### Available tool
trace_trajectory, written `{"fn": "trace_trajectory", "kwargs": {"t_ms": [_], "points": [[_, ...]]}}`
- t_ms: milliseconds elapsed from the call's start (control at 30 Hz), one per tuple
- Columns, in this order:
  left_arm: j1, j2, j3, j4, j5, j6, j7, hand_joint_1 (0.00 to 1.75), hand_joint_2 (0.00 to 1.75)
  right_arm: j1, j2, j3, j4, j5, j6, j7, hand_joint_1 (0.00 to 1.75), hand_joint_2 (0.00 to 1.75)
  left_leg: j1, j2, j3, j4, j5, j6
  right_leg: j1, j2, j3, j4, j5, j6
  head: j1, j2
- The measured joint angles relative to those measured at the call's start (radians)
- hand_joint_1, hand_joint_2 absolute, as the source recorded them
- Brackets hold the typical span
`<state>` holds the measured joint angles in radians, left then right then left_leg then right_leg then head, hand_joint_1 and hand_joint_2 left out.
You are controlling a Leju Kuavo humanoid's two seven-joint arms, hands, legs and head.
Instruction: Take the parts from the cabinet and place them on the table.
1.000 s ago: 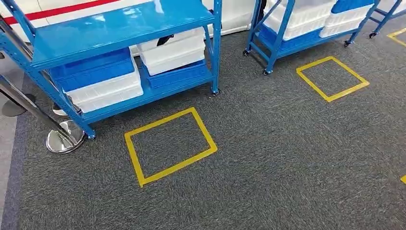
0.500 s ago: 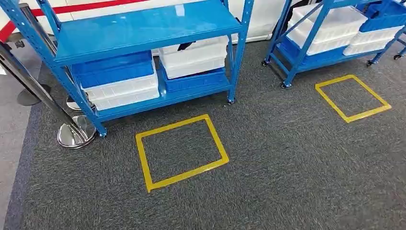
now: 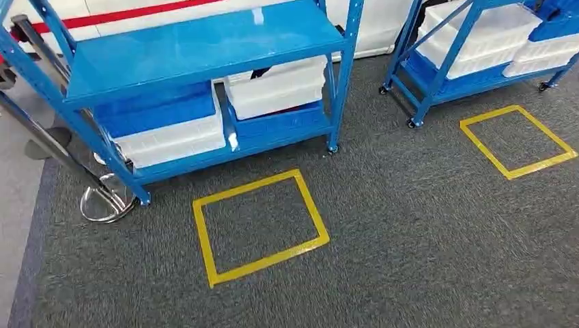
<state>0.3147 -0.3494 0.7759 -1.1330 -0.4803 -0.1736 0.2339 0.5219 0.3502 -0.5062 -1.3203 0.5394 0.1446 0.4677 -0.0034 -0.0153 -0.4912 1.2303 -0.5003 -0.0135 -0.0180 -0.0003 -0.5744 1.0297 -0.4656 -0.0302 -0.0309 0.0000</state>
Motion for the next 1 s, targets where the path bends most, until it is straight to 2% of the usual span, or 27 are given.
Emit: {"fn": "trace_trajectory", "kwargs": {"t_ms": [33, 100, 133, 167, 200, 233, 267, 300, 333, 367, 400, 433, 467, 500, 533, 567, 600, 633, 667, 700, 733, 767, 800, 867, 900, 933, 1000], "points": [[0.001, 0.000, 0.000, 0.000, 0.001, 0.000, 0.004, 0.00, 0.00, 0.001, 0.000, 0.000, -0.002, 0.000, 0.000, 0.000, 0.00, 0.00, 0.005, 0.001, -0.075, 0.073, -0.057, -0.007, -0.001, -0.001, 0.033, -0.013, -0.018, 0.000, 0.002, 0.000], [0.007, 0.000, 0.000, 0.000, 0.005, 0.000, 0.008, 0.00, 0.00, 0.001, 0.001, 0.000, -0.002, 0.000, 0.001, 0.000, 0.00, 0.00, 0.010, 0.004, -0.126, 0.081, -0.161, -0.014, -0.002, -0.001, 0.069, -0.024, -0.041, 0.001, 0.002, 0.000], [0.024, 0.000, -0.004, -0.001, 0.016, 0.000, 0.016, 0.00, 0.00, 0.006, 0.003, 0.003, -0.005, 0.000, 0.004, -0.001, 0.00, 0.00, 0.018, 0.016, -0.161, -0.112, -0.079, -0.015, -0.007, -0.001, 0.162, -0.028, -0.115, 0.014, 0.002, 0.000], [0.031, 0.000, -0.005, -0.002, 0.018, 0.000, 0.018, 0.00, 0.00, 0.009, 0.003, 0.003, -0.005, 0.000, 0.004, -0.001, 0.00, 0.00, 0.017, 0.031, -0.173, -0.168, 0.076, -0.007, -0.005, -0.001, 0.174, -0.024, -0.133, 0.018, 0.000, 0.000], [0.032, 0.000, -0.006, -0.003, 0.019, 0.000, 0.020, 0.00, 0.00, 0.008, 0.004, 0.004, -0.006, 0.000, 0.006, -0.002, 0.00, 0.00, 0.012, 0.035, -0.168, -0.172, 0.097, -0.002, -0.003, 0.002, 0.187, -0.025, -0.150, 0.029, -0.001, 0.000], [0.031, 0.000, -0.011, -0.009, 0.019, -0.001, 0.022, 0.00, 0.00, 0.006, 0.004, 0.006, -0.011, 0.000, 0.006, -0.001, 0.00, 0.00, 0.005, 0.031, -0.152, -0.169, 0.079, 0.006, -0.006, 0.000, 0.202, -0.041, -0.162, 0.039, 0.002, 0.000], [0.033, 0.000, -0.016, -0.017, 0.019, -0.001, 0.022, 0.00, 0.00, 0.008, 0.004, 0.009, -0.015, 0.001, 0.006, -0.001, 0.00, 0.00, 0.006, 0.023, -0.138, -0.181, 0.071, 0.018, -0.006, -0.003, 0.221, -0.028, -0.151, 0.050, 0.002, 0.000], [0.031, 0.000, -0.020, -0.019, 0.019, -0.001, 0.022, 0.00, 0.00, 0.006, 0.004, 0.012, -0.016, 0.001, 0.006, -0.002, 0.00, 0.00, 0.004, 0.019, -0.117, -0.186, 0.061, 0.028, -0.007, -0.001, 0.209, 0.013, -0.116, 0.056, 0.000, 0.000], [0.030, 0.000, -0.021, -0.023, 0.019, -0.001, 0.022, 0.00, 0.00, 0.000, 0.004, 0.014, -0.018, 0.001, 0.006, -0.002, 0.00, 0.00, 0.010, 0.014, -0.094, -0.202, 0.056, 0.037, -0.011, 0.000, 0.169, 0.092, -0.081, 0.059, 0.001, 0.000], [0.030, 0.000, -0.022, -0.025, 0.019, -0.001, 0.021, 0.00, 0.00, 0.000, 0.004, 0.015, -0.019, 0.001, 0.006, -0.002, 0.00, 0.00, 0.008, 0.016, -0.071, -0.210, 0.046, 0.046, -0.009, 0.000, 0.115, 0.183, -0.045, 0.057, 0.008, 0.000], [0.029, -0.001, -0.023, -0.025, 0.019, -0.001, 0.021, 0.00, 0.00, -0.002, 0.004, 0.016, -0.019, 0.000, 0.006, -0.003, 0.00, 0.00, 0.008, 0.016, -0.051, -0.219, 0.034, 0.052, -0.009, 0.000, 0.057, 0.256, -0.052, 0.055, 0.011, 0.001], [0.028, -0.001, -0.024, -0.025, 0.019, -0.001, 0.021, 0.00, 0.00, -0.002, 0.004, 0.018, -0.021, 0.000, 0.006, -0.003, 0.00, 0.00, 0.007, 0.014, -0.034, -0.226, 0.023, 0.054, -0.007, 0.000, 0.008, 0.295, -0.092, 0.052, 0.016, 0.000], [0.030, -0.001, -0.025, -0.026, 0.022, 0.000, 0.024, 0.00, 0.00, 0.001, 0.004, 0.018, -0.021, 0.000, 0.006, -0.003, 0.00, 0.00, 0.007, 0.009, -0.011, -0.234, 0.010, 0.055, -0.004, 0.000, -0.033, 0.310, -0.157, 0.053, 0.014, 0.000], [0.038, -0.002, -0.032, -0.030, 0.039, 0.006, 0.035, 0.00, 0.00, 0.005, 0.004, 0.018, -0.021, 0.000, 0.008, -0.002, 0.00, 0.00, 0.006, 0.005, 0.009, -0.238, -0.005, 0.054, -0.002, 0.000, -0.067, 0.306, -0.228, 0.055, 0.016, 0.000], [0.049, -0.003, -0.044, -0.039, 0.054, 0.014, 0.047, 0.00, 0.00, 0.009, 0.004, 0.018, -0.021, 0.000, 0.009, -0.001, 0.00, 0.00, 0.006, 0.000, 0.028, -0.241, -0.021, 0.053, -0.002, 0.000, -0.091, 0.291, -0.279, 0.055, 0.016, 0.000], [0.061, -0.004, -0.058, -0.049, 0.067, 0.021, 0.057, 0.00, 0.00, 0.012, 0.004, 0.018, -0.022, 0.000, 0.009, -0.001, 0.00, 0.00, 0.006, -0.003, 0.052, -0.242, -0.038, 0.051, 0.000, 0.000, -0.109, 0.258, -0.301, 0.054, 0.019, 0.000], [0.068, -0.004, -0.068, -0.058, 0.076, 0.026, 0.063, 0.00, 0.00, 0.016, 0.004, 0.018, -0.022, 0.000, 0.010, -0.001, 0.00, 0.00, 0.005, -0.004, 0.075, -0.244, -0.056, 0.050, 0.004, 0.000, -0.119, 0.211, -0.280, 0.049, 0.020, 0.000], [0.072, -0.004, -0.077, -0.065, 0.083, 0.029, 0.068, 0.00, 0.00, 0.020, 0.004, 0.018, -0.022, 0.000, 0.010, -0.001, 0.00, 0.00, 0.004, -0.004, 0.098, -0.244, -0.075, 0.048, 0.009, 0.001, -0.126, 0.150, -0.193, 0.042, 0.023, 0.000], [0.084, -0.006, -0.087, -0.073, 0.094, 0.035, 0.075, 0.00, 0.00, 0.025, 0.004, 0.018, -0.022, 0.000, 0.011, -0.001, 0.00, 0.00, 0.006, -0.004, 0.111, -0.248, -0.094, 0.047, 0.016, 0.000, -0.131, 0.084, -0.025, 0.029, 0.026, 0.000], [0.088, -0.007, -0.101, -0.083, 0.108, 0.041, 0.085, 0.00, 0.00, 0.026, 0.003, 0.018, -0.021, 0.000, 0.011, -0.001, 0.00, 0.00, -0.001, -0.010, 0.132, -0.238, -0.113, 0.040, 0.022, 0.004, -0.139, 0.055, 0.045, 0.025, 0.025, 0.000], [0.096, -0.007, -0.116, -0.101, 0.121, 0.050, 0.098, 0.00, 0.00, 0.024, 0.003, 0.018, -0.024, 0.000, 0.014, -0.001, 0.00, 0.00, -0.003, -0.010, 0.147, -0.249, -0.138, 0.032, 0.022, 0.013, -0.126, 0.065, 0.042, 0.023, 0.026, 0.000], [0.105, -0.007, -0.131, -0.119, 0.130, 0.055, 0.104, 0.00, 0.00, 0.026, 0.004, 0.019, -0.028, 0.000, 0.015, -0.001, 0.00, 0.00, -0.005, -0.010, 0.187, -0.252, -0.137, 0.029, 0.021, 0.014, -0.110, 0.058, 0.045, 0.021, 0.025, 0.000], [0.111, -0.007, -0.149, -0.130, 0.137, 0.058, 0.108, 0.00, 0.00, 0.027, 0.004, 0.019, -0.029, 0.000, 0.016, -0.001, 0.00, 0.00, -0.006, -0.010, 0.172, -0.219, -0.105, 0.023, 0.017, 0.013, -0.089, 0.053, 0.037, 0.016, 0.026, 0.000], [0.114, -0.005, -0.163, -0.150, 0.147, 0.063, 0.116, 0.00, 0.00, 0.023, 0.005, 0.021, -0.030, 0.000, 0.018, -0.002, 0.00, 0.00, -0.006, -0.003, 0.084, -0.041, -0.030, 0.012, 0.010, 0.009, -0.042, 0.034, 0.018, 0.002, 0.021, 0.000], [0.116, -0.005, -0.172, -0.155, 0.150, 0.064, 0.118, 0.00, 0.00, 0.022, 0.004, 0.021, -0.031, 0.000, 0.018, -0.004, 0.00, 0.00, -0.004, 0.001, 0.028, 0.036, -0.024, 0.008, 0.010, 0.008, -0.020, 0.023, 0.004, -0.002, 0.012, 0.000], [0.118, -0.005, -0.177, -0.159, 0.154, 0.066, 0.119, 0.00, 0.00, 0.022, 0.004, 0.021, -0.033, 0.000, 0.018, -0.006, 0.00, 0.00, -0.001, 0.002, -0.020, 0.078, -0.056, 0.003, 0.010, 0.008, 0.003, 0.015, -0.009, -0.004, 0.014, 0.000], [0.130, -0.005, -0.185, -0.168, 0.156, 0.068, 0.122, 0.00, 0.00, 0.023, 0.004, 0.021, -0.033, 0.000, 0.019, -0.007, 0.00, 0.00, 0.005, 0.004, -0.088, 0.089, -0.184, -0.007, 0.009, 0.010, 0.053, -0.002, -0.039, -0.003, 0.013, 0.000]]}}
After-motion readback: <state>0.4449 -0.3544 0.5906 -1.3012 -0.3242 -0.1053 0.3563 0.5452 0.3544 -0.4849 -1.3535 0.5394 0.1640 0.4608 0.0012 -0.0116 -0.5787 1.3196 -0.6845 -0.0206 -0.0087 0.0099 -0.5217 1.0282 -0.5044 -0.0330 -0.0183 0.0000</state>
